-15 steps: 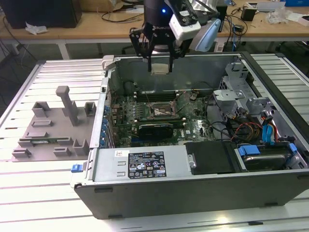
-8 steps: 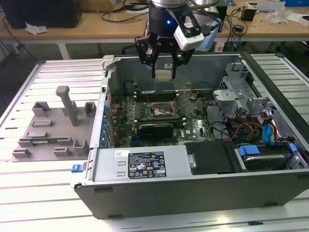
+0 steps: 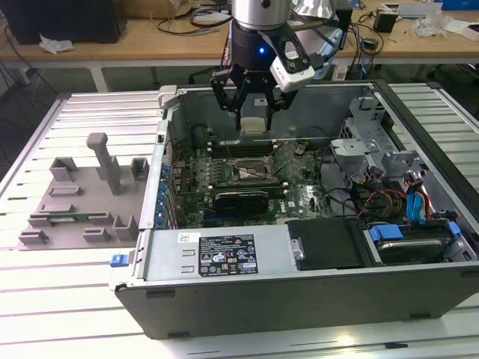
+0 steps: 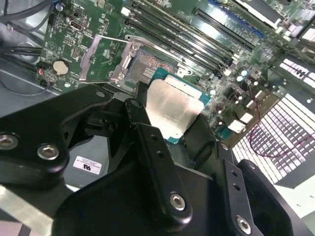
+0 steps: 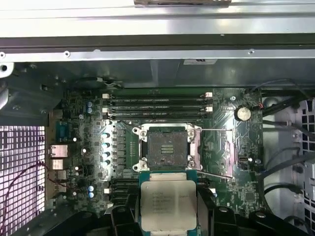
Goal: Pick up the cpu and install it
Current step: 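Pick up the cpu and move it towards the insertion slot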
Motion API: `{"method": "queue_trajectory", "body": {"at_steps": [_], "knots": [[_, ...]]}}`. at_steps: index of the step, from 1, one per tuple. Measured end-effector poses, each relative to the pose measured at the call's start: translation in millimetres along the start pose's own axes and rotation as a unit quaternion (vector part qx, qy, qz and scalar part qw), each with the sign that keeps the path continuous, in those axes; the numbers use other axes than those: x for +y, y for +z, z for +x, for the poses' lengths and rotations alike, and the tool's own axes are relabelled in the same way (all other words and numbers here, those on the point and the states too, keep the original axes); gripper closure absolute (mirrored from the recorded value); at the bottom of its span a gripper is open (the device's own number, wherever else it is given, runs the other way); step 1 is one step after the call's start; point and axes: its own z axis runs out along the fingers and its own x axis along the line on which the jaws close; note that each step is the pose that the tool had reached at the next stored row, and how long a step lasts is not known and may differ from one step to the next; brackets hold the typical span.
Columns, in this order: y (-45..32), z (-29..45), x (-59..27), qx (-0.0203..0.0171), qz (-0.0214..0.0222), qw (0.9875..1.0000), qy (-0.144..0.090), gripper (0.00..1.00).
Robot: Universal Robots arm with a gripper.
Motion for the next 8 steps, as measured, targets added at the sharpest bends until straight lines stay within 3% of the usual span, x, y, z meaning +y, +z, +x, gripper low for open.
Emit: {"method": "queue_trajectory", "body": {"at_steps": [8], "knots": [[15.3, -0.2, 3.1, -0.0008, 0.0004, 0.9998, -0.02, 0.45]]}}
